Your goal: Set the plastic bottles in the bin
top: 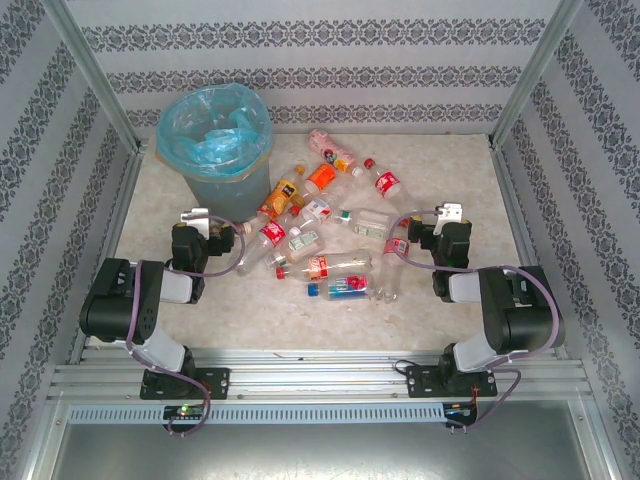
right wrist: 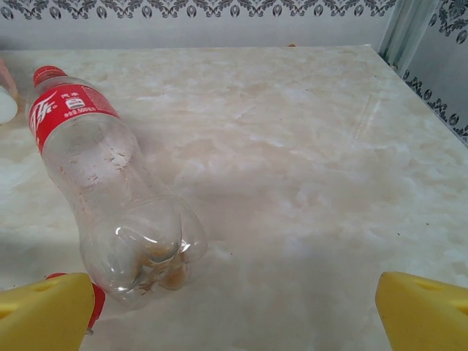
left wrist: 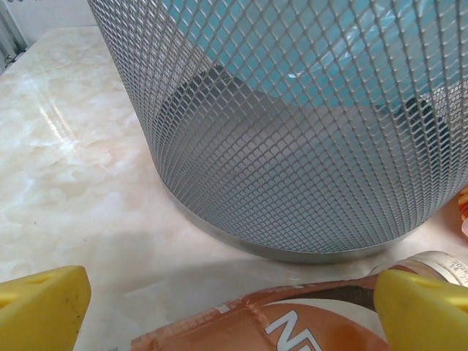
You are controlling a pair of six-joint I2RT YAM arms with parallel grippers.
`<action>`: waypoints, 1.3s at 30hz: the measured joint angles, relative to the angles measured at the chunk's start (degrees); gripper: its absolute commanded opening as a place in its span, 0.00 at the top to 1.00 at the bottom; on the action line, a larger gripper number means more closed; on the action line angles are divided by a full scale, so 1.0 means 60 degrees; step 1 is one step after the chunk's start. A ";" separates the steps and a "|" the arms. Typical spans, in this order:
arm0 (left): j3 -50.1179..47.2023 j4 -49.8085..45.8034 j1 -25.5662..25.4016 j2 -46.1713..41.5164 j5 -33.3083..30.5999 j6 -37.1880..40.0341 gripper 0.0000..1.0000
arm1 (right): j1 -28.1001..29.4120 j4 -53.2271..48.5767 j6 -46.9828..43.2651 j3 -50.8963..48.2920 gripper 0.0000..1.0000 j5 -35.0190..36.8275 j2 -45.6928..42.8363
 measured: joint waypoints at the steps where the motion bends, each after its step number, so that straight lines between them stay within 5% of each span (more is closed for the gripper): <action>1: 0.0007 0.0000 0.0000 0.0000 -0.0004 0.0000 0.00 | 0.0000 0.0000 0.0000 0.0000 0.02 -0.0007 0.0000; 10: -0.0270 0.0007 0.0000 -0.0441 -0.0328 -0.0073 0.00 | -0.0018 -0.0608 0.0047 0.0073 0.02 0.0051 -0.0386; 18: -0.0940 -0.0922 0.0000 -0.4073 -0.1086 -0.0372 0.01 | -0.0018 -0.4801 0.0535 0.1931 0.05 0.0463 -0.3056; 24: -0.0182 -0.4076 0.0000 -0.6444 -0.1668 -0.0998 0.04 | 0.0073 -0.8335 0.1759 0.2987 0.14 -0.0029 -0.3683; 32: 0.1672 -0.8145 -0.0004 -0.8266 -0.1005 -0.1934 0.12 | 0.2524 -1.1803 0.2510 0.3898 0.17 -0.0685 -0.4204; 39: 0.3238 -1.0954 -0.0510 -0.8440 0.1792 -0.1967 0.17 | 0.4812 -1.4061 0.1989 0.5992 0.19 -0.0849 -0.3785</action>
